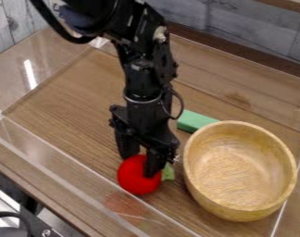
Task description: Move the red fruit to the right
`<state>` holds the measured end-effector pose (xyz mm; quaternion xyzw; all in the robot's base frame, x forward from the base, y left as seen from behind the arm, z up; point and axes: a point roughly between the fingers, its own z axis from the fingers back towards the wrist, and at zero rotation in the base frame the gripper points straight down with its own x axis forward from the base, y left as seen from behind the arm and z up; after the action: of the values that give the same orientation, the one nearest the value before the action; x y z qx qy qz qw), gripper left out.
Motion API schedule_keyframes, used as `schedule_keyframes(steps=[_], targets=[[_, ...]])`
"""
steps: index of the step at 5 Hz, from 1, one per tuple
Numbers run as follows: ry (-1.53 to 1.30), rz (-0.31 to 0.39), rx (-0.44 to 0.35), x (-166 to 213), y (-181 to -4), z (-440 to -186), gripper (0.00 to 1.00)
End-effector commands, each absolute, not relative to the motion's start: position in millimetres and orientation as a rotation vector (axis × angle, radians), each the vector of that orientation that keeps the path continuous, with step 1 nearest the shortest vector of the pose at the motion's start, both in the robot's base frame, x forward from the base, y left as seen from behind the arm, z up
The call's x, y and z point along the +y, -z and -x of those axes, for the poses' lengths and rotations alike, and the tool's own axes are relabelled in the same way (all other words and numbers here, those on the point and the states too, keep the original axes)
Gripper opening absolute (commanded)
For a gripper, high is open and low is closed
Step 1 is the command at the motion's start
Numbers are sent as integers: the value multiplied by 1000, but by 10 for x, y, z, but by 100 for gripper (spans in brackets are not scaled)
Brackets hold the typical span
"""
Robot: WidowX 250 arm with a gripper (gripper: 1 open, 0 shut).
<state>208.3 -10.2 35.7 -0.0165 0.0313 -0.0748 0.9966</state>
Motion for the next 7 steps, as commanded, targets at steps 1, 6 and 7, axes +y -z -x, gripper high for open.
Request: schedule_keyframes(steps=[1,6,7], targets=[[220,20,5,-102,-599,-2231,0],[274,-38,-114,-162,-925,-2788,0],[259,-43,-147,-167,-1168,-2896,0]])
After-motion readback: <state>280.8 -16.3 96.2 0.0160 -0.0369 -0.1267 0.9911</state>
